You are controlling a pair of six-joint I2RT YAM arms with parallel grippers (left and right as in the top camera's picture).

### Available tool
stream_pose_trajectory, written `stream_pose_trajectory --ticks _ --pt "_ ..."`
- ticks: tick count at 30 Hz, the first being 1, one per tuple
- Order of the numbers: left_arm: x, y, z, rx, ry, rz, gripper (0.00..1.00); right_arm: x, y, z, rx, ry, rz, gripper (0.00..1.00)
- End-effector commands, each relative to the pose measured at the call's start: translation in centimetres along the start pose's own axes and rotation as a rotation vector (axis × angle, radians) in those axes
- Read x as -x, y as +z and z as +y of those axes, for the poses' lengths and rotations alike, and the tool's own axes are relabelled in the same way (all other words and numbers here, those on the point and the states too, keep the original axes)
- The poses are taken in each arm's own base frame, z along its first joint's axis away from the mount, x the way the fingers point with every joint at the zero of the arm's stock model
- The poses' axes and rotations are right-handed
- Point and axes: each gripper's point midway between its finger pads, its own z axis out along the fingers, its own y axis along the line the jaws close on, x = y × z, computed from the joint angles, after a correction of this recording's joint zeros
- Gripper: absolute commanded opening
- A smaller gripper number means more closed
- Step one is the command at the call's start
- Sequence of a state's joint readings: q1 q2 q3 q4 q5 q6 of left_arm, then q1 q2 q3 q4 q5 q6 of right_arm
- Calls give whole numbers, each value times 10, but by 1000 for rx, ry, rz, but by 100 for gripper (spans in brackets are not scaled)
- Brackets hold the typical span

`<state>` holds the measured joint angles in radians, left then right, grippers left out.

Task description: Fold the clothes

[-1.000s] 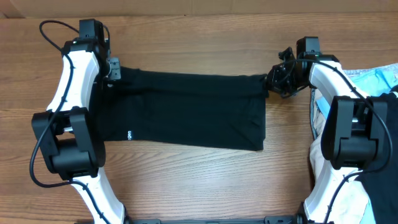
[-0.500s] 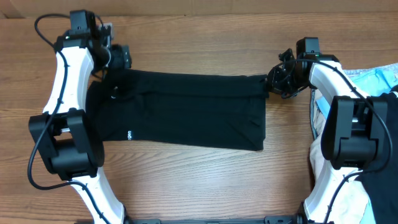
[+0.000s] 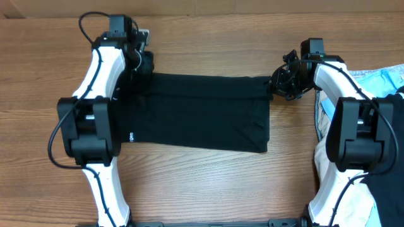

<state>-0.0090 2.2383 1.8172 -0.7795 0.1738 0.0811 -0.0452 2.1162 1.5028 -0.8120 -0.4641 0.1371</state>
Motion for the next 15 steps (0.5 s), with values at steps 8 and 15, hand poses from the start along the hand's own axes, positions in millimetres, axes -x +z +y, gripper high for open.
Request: stream_pose_trajectory --ticks 8,15 --pt "-32 2 22 42 -36 121 54 19 -20 12 8 -42 -79 10" --pt "-38 1 21 35 -4 147 60 19 -20 12 8 -42 -80 10"
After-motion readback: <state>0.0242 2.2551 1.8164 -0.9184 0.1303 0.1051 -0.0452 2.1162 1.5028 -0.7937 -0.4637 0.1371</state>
